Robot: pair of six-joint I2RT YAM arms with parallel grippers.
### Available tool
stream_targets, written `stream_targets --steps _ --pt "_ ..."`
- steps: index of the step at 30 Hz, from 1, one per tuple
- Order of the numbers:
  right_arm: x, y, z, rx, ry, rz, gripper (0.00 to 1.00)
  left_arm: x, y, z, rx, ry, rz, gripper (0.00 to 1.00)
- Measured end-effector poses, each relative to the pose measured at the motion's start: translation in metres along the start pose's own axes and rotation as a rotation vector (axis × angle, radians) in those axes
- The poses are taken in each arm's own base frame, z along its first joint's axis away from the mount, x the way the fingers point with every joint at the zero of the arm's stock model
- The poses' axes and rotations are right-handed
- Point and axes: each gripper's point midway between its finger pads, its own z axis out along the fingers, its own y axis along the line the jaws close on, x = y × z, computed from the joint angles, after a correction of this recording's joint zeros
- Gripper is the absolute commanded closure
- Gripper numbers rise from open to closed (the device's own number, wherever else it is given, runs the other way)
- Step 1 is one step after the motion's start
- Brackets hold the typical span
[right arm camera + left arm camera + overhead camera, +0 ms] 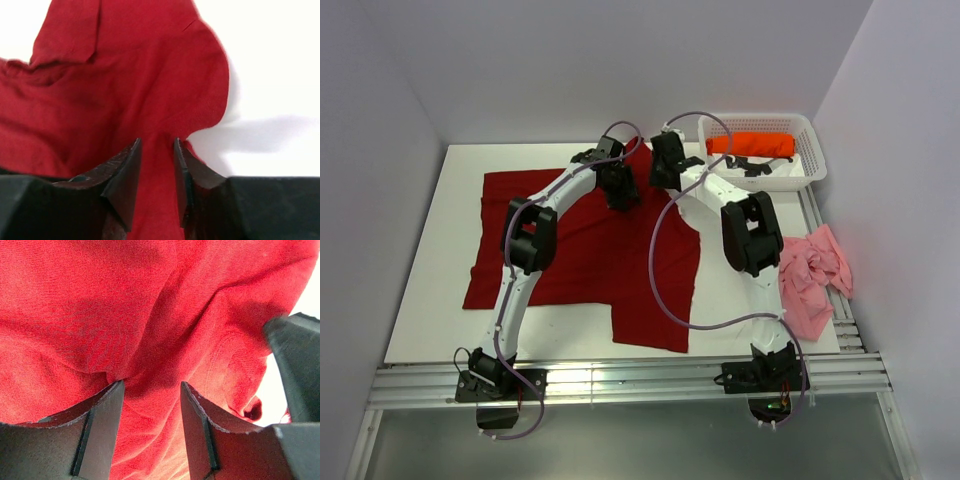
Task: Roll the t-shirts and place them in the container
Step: Flatten the tshirt
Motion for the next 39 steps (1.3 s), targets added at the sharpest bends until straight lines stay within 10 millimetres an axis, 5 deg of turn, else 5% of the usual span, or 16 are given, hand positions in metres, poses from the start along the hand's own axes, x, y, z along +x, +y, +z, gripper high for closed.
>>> stream_targets --steps 6,11,15,25,32,39 --pt "-0.012 -0.01 0.022 0.048 0.0 0.023 0.52 0.0 0.0 0.0 0.0 0.0 -0.001 0.45" --pt "0.004 -0.025 0.041 0.106 0.058 0.023 0.53 -0.001 0.001 0.0 -0.001 -0.001 -0.001 0.45" --pt "0.014 -0.036 0.042 0.143 0.1 0.017 0.54 -0.003 0.003 0.0 -0.001 -0.002 -0.005 0.45" --pt "-0.01 -0.036 0.046 0.114 0.092 0.061 0.56 -0.011 0.006 -0.01 0.024 0.005 -0.015 0.41" --pt "-0.003 -0.046 0.058 0.023 0.146 0.175 0.57 -0.039 -0.006 -0.04 0.1 -0.044 -0.02 0.37" --pt "-0.016 -0.052 0.048 -0.028 0.11 0.211 0.56 -0.088 -0.042 -0.064 0.303 -0.173 0.011 0.37"
